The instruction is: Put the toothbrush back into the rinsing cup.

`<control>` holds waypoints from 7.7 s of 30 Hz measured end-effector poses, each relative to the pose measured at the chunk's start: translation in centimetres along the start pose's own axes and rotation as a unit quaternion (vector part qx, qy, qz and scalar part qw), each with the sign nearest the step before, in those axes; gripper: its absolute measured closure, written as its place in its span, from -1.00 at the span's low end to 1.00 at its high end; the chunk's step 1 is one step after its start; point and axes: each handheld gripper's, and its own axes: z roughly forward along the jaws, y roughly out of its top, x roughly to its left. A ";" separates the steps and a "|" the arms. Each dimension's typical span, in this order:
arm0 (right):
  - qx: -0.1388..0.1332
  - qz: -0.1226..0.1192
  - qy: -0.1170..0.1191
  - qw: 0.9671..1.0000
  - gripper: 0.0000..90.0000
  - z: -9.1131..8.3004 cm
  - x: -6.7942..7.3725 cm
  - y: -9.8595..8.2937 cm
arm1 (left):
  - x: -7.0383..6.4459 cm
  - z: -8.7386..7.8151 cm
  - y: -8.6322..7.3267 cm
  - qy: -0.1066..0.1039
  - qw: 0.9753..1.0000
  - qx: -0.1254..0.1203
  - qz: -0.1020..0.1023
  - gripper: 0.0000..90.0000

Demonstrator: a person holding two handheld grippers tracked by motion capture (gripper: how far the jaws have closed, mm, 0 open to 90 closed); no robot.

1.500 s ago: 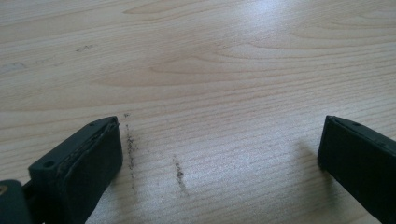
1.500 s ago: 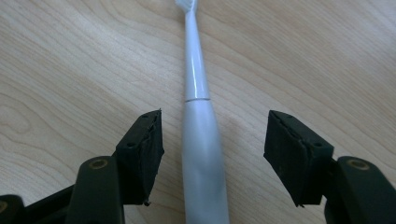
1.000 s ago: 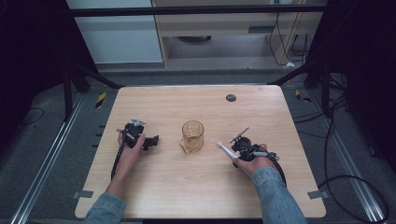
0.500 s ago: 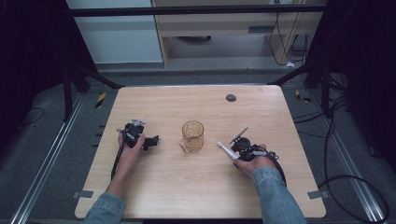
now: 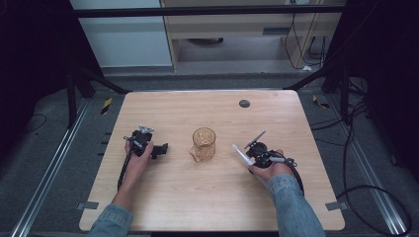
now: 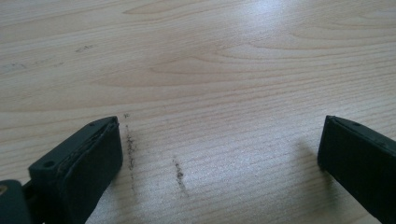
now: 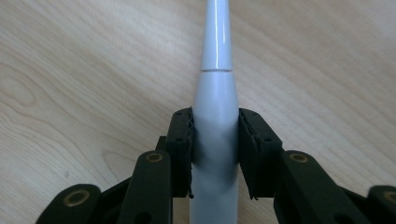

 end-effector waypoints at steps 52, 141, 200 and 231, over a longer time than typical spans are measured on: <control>-0.212 0.078 -0.015 0.974 0.49 -5.5 -1.2 3.1 | 0.0 0.1 0.1 -0.001 1.000 -0.001 0.000 -1.00; -0.401 0.086 -0.071 0.909 0.49 -11.4 2.3 11.7 | 0.0 0.1 0.1 -0.001 1.000 -0.002 0.000 -1.00; -0.452 0.086 -0.018 0.888 0.49 -8.5 6.5 14.0 | 0.0 0.1 0.1 -0.001 1.000 -0.002 -0.001 -1.00; -0.422 0.079 -0.009 0.903 0.49 -5.3 7.8 13.6 | 0.0 0.1 0.1 -0.001 1.000 -0.002 0.000 -1.00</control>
